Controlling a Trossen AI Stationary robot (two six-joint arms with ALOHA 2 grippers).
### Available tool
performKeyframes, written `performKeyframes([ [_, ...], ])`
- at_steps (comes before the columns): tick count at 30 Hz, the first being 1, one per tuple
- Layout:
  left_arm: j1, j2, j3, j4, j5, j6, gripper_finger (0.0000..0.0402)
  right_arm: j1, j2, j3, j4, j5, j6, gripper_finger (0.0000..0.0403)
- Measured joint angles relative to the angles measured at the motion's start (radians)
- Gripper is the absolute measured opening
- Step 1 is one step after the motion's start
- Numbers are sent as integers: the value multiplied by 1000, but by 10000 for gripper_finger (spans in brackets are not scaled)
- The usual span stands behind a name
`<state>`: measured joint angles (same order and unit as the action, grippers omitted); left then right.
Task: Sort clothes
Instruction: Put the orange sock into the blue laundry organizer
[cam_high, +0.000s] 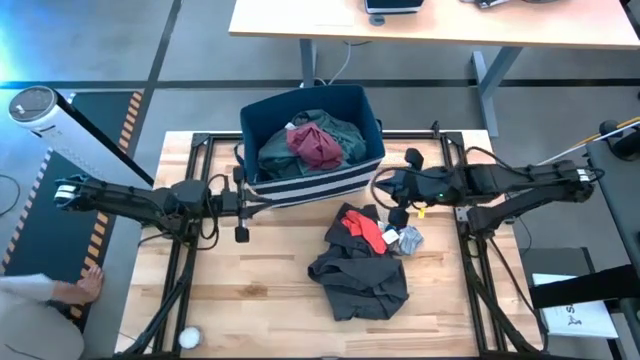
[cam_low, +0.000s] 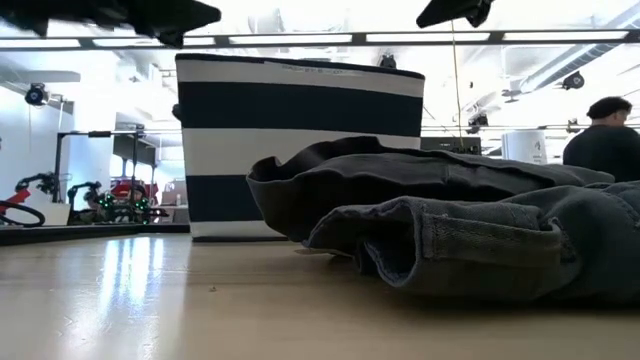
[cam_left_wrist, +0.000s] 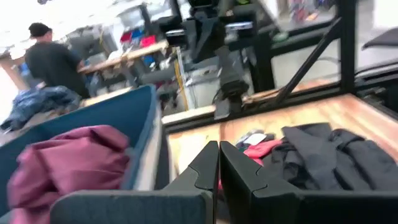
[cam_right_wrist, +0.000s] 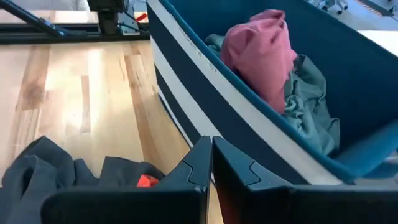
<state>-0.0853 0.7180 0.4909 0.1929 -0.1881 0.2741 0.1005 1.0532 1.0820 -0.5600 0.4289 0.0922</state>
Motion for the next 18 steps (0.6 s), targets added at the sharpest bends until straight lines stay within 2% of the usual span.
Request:
performKeyframes([
  [4, -4, -6, 152, -244, -33, -35, 0, 0, -27, -67, 46, -7, 21, 0],
  [10, -44, 47, 368, -469, -31, -73, 0, 0, -31, -179, 103, -9, 21, 0],
  [14, -100, 165, 490, -572, -30, -83, 0, 7, -49, -227, 133, -9, 14, 0],
  [18, -147, 325, 590, -585, -30, -79, 0, 27, -93, -243, 137, 6, 4, 0],
])
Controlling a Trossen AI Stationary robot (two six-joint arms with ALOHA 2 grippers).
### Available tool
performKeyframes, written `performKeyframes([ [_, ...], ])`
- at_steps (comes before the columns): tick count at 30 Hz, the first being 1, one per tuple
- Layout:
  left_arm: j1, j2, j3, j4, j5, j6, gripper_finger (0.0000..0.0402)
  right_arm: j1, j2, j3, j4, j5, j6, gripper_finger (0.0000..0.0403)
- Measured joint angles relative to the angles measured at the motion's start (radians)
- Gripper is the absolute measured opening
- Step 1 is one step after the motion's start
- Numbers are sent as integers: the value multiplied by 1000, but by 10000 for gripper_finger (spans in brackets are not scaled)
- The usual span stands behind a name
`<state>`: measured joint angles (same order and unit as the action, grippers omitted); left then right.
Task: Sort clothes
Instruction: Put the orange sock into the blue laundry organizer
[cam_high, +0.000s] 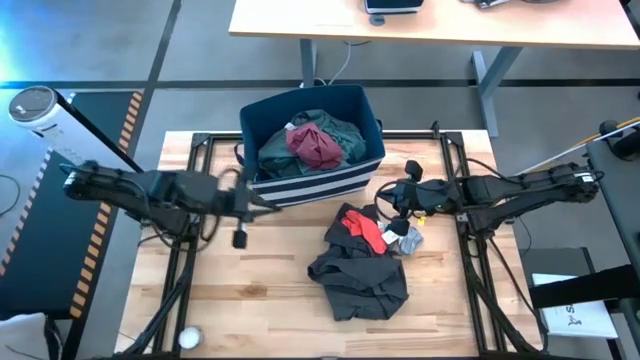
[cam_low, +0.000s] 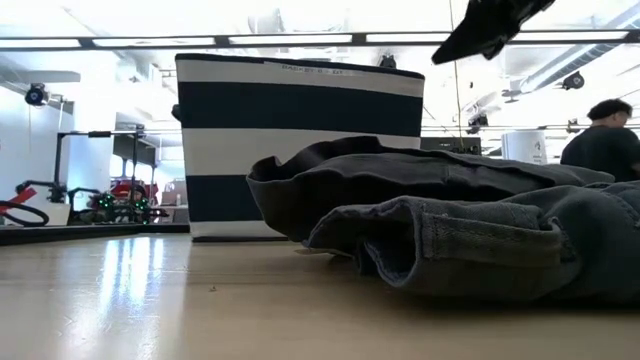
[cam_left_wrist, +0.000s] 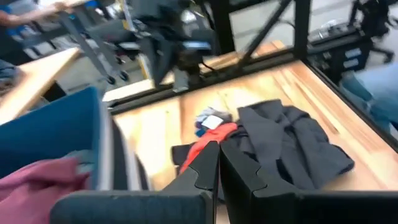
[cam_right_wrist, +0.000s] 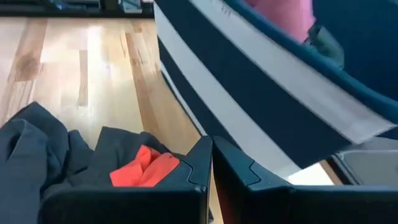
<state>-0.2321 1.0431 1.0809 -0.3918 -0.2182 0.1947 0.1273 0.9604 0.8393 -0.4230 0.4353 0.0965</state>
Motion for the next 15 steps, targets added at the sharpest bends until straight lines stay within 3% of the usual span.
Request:
performKeyframes([
  [9, -23, 368, 212, -17, 1, 4, 0, 97, -169, -36, 28, 74, -67, 0],
  [15, -17, 545, 328, -39, 1, 2, 0, 130, -297, -127, 48, 0, -133, 0],
])
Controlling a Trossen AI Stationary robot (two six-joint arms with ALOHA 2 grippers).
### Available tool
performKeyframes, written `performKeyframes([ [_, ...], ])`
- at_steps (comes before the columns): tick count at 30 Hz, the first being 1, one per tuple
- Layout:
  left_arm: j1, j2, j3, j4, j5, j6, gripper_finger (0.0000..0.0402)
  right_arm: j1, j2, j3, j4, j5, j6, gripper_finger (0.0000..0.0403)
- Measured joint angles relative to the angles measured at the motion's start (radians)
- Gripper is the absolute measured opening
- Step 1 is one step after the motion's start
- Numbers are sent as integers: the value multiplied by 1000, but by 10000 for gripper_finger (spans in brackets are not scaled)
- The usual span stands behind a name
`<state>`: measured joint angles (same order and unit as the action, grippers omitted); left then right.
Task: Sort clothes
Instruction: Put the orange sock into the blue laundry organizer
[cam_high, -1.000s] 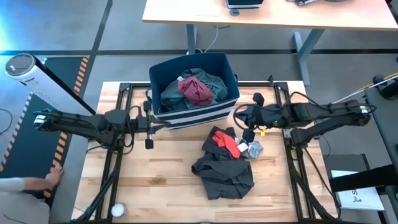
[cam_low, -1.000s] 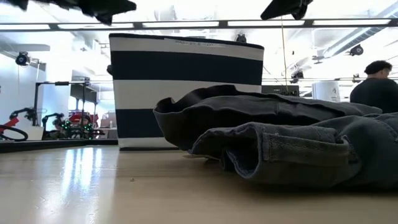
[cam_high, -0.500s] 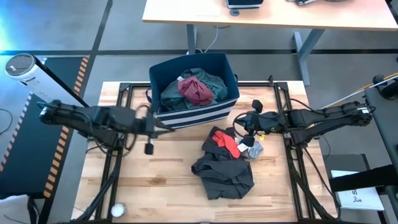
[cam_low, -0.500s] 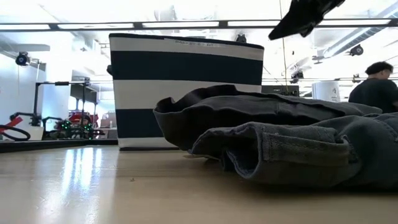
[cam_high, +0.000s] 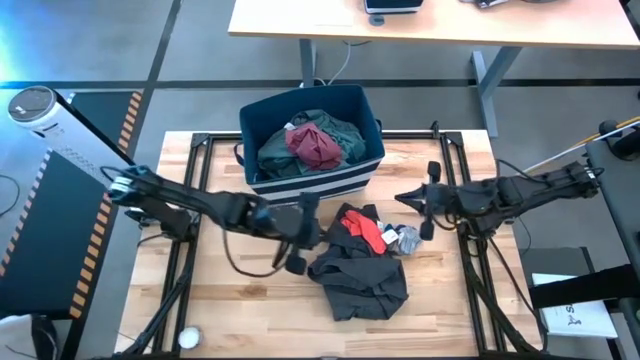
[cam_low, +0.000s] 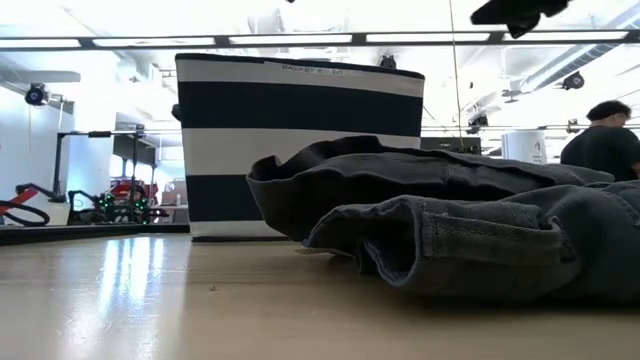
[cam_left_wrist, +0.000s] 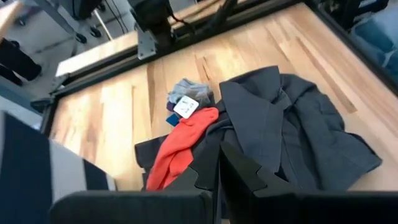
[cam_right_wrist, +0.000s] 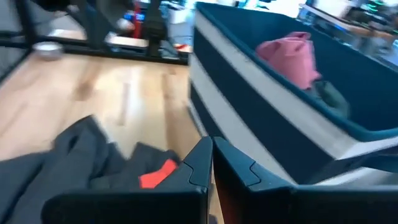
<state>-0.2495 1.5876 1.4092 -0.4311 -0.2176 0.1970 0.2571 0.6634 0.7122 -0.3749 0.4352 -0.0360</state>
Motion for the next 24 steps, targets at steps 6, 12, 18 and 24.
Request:
performKeyframes([
  [6, 21, 140, 93, -25, 3, -25, 0, 1, -112, -84, 20, -50, -5, 0],
  [12, 58, 261, 174, -34, 105, -65, 4, 1, -159, -139, 21, -50, 19, 0],
  [18, 91, 361, 213, -47, 98, -128, 48, 1, -178, -181, 22, -50, 26, 0],
  [24, 121, 418, 214, -28, 30, -183, 123, 0, -180, -207, 24, -50, 29, 0],
])
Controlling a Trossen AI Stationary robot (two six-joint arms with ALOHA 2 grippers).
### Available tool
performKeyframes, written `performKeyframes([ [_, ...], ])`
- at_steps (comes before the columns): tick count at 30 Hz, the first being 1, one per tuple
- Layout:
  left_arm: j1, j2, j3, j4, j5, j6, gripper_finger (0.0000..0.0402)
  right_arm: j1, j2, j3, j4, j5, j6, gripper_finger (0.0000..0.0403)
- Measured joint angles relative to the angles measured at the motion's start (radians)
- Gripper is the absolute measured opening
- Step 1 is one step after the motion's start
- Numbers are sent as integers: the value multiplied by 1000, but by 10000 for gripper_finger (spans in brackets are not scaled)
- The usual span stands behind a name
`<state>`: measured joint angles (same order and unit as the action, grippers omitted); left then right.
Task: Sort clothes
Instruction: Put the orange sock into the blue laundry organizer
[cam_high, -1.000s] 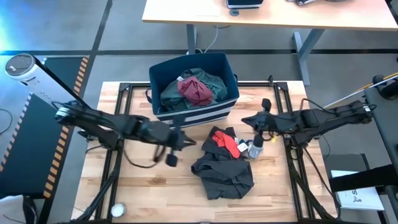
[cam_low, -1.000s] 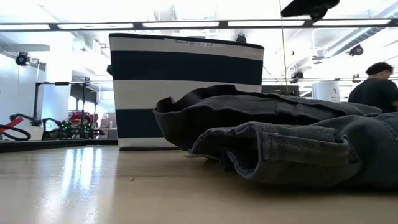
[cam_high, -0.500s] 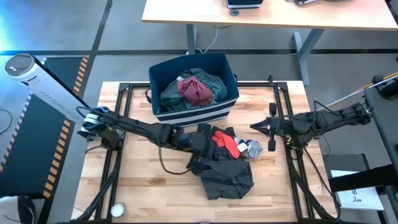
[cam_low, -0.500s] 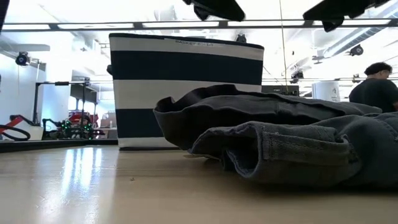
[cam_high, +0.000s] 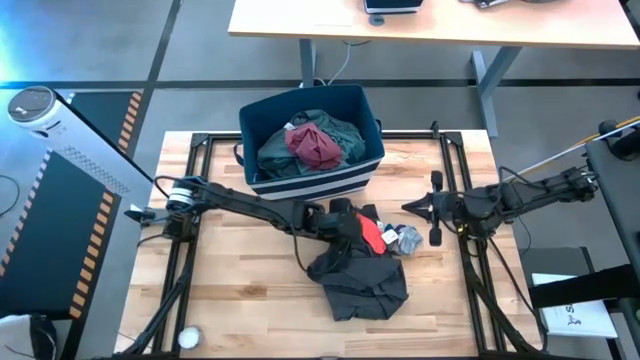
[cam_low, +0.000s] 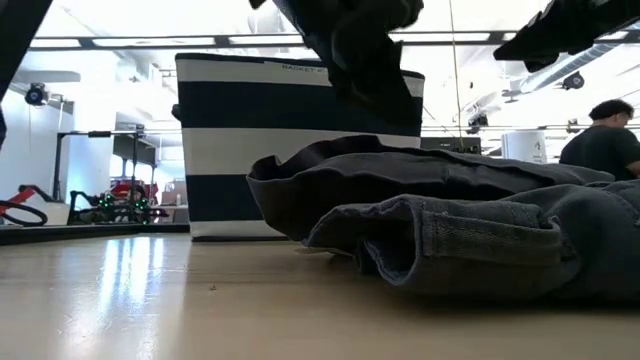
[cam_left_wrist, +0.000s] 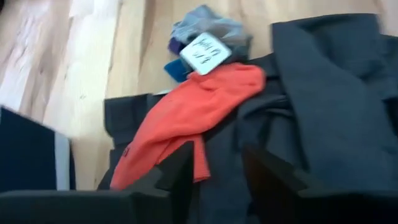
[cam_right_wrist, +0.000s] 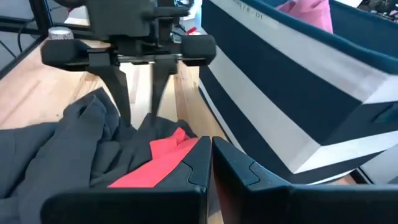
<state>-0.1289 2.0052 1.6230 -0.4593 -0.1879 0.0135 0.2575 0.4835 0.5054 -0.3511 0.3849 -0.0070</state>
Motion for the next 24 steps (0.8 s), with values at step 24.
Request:
performKeyframes([
  [24, 87, 100, -4, 102, 40, -57, 188, 0, 2, -15, 51, -4, -29, 0],
])
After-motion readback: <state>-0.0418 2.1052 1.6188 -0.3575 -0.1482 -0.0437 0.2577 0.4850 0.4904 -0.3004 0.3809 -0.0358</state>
